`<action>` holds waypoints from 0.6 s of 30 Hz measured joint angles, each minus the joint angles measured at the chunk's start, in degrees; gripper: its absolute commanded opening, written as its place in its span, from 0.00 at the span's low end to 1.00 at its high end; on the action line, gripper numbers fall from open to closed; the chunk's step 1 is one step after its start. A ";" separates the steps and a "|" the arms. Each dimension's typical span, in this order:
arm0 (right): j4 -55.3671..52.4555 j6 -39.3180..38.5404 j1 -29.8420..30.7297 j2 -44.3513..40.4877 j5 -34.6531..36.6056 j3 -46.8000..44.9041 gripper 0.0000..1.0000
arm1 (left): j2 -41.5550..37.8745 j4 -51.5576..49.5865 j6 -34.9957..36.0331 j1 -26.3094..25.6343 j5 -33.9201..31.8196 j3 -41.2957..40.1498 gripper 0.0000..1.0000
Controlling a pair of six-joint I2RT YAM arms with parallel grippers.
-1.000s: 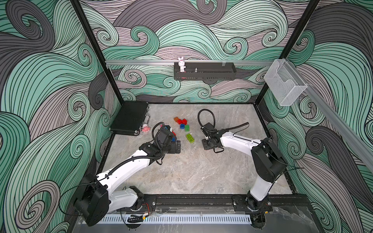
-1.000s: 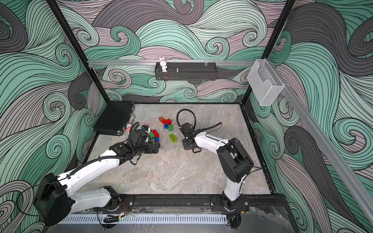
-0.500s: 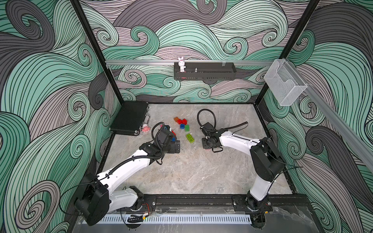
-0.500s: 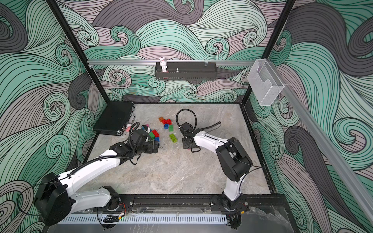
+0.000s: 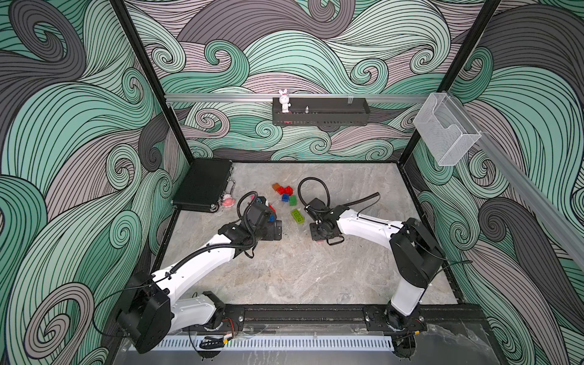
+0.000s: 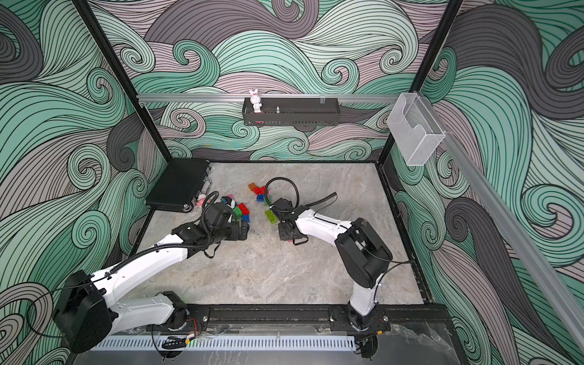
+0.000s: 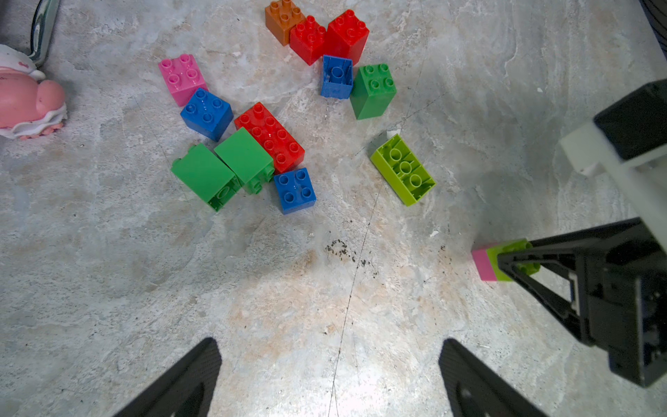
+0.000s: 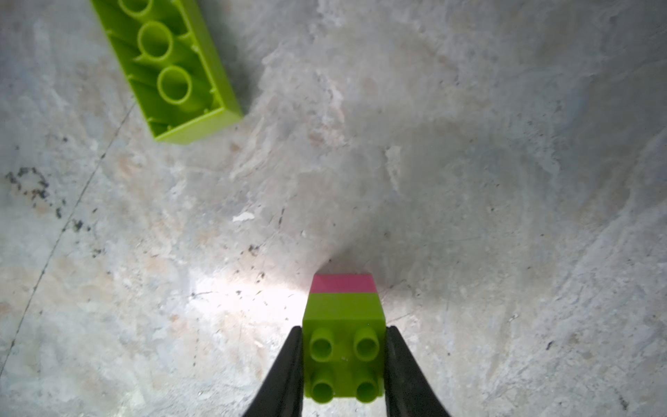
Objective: Assemble the number 4 with lego
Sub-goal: Assemble the lego brick with the lego brick, then move the lego brick at the center of the board.
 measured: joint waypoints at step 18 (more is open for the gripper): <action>-0.42 -3.08 0.85 -7.41 -3.45 0.35 1.00 | 5.57 -3.28 -0.87 1.73 -1.11 4.07 0.98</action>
